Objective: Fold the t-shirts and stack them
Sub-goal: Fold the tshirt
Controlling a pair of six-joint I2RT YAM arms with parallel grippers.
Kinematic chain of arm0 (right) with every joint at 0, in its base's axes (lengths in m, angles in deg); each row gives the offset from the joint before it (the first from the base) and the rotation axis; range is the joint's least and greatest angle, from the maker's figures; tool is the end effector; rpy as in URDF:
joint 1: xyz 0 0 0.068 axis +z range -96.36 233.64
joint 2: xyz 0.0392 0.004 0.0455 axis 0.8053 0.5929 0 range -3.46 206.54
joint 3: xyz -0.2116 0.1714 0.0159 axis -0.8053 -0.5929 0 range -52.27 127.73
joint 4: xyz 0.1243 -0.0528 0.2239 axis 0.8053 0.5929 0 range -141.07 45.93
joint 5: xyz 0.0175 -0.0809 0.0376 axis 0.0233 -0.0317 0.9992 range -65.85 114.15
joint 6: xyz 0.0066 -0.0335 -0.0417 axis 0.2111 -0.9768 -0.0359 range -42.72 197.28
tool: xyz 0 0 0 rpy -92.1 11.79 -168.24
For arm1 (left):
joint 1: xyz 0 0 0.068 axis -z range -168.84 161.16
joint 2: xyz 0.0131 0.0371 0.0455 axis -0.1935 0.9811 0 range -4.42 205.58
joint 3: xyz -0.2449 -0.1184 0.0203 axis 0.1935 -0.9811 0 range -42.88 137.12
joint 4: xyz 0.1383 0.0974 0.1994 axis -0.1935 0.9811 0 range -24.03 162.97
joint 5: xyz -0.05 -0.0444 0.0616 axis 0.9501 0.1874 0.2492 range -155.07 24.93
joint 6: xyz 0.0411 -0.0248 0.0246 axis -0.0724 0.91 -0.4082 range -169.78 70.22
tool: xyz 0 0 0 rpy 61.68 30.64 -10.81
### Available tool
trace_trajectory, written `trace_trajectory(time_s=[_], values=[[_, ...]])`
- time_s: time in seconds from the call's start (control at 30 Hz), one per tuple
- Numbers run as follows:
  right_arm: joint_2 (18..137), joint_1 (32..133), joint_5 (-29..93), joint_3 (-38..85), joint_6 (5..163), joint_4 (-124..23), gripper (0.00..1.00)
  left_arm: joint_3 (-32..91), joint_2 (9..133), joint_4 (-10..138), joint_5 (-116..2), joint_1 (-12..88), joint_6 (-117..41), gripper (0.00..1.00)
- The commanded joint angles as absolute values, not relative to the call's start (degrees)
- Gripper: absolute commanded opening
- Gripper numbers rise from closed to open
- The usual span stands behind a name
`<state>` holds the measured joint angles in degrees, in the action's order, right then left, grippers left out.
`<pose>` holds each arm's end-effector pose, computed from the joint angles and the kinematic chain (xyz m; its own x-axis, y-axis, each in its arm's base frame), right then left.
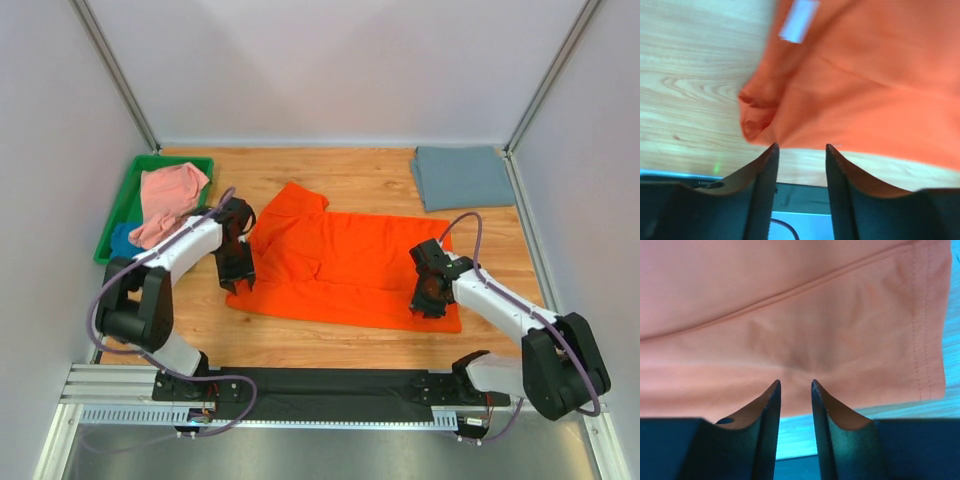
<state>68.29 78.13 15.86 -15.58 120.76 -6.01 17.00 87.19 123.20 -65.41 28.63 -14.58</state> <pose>0.1761 0.0747 0.1649 -0.9173 0.3304 -0.2222 0.3356 0.9419 0.0150 0.2569 -0.0807 0.1900 -0.9523 -0.3045 -0.0183 -0.3045 0.9525 -0.0057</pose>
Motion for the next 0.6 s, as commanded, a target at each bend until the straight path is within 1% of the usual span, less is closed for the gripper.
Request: trace_trajectory(time_s=[0.0, 0.03, 0.07, 0.1, 0.13, 0.2, 0.27, 0.3, 0.33, 0.37, 0.43, 0.5, 0.57], values=[[63.3, 77.6, 20.2, -8.0, 115.3, -6.4, 0.34, 24.2, 79.4, 121.1, -59.1, 28.5, -17.4, 0.52], [62.6, 77.3, 20.8, -6.3, 114.5, -6.5, 0.36, 28.2, 79.7, 120.3, -58.4, 28.4, -19.2, 0.55], [62.0, 76.6, 21.8, -5.0, 113.8, -6.9, 0.39, 30.3, 80.5, 119.4, -57.8, 28.3, -21.0, 0.56], [61.8, 75.3, 23.3, -3.9, 112.2, -7.3, 0.40, 32.3, 83.0, 118.5, -57.7, 27.9, -24.9, 0.56], [61.8, 74.6, 23.3, -1.9, 111.2, -8.6, 0.42, 37.1, 84.9, 118.6, -57.7, 26.5, -26.0, 0.56], [62.9, 71.6, 26.8, 0.4, 108.8, -9.4, 0.45, 41.6, 90.6, 117.7, -54.6, 24.3, -28.2, 0.56], [64.9, 68.9, 29.2, 4.2, 104.8, -10.1, 0.47, 47.2, 94.3, 116.5, -51.4, 20.9, -28.3, 0.56], [65.6, 65.7, 34.3, 5.4, 103.4, -10.5, 0.49, 50.9, 97.8, 115.1, -50.3, 19.2, -27.6, 0.56], [66.8, 64.3, 36.3, 7.6, 100.2, -11.4, 0.51, 53.3, 99.8, 114.8, -49.8, 18.6, -27.5, 0.55], [67.3, 63.2, 37.6, 8.5, 98.8, -11.8, 0.55, 55.7, 101.7, 114.6, -48.7, 18.2, -27.6, 0.55], [68.7, 60.8, 39.4, 10.1, 96.1, -12.2, 0.57, 62.6, 108.0, 113.6, -47.6, 18.0, -29.3, 0.55], [71.5, 58.1, 41.5, 12.0, 94.4, -12.8, 0.59, 66.7, 114.5, 111.7, -44.6, 18.0, -30.5, 0.55], [74.4, 56.8, 42.2, 12.8, 94.3, -14.1, 0.60, 74.2, 121.2, 112.7, -44.8, 18.0, -30.5, 0.55]])
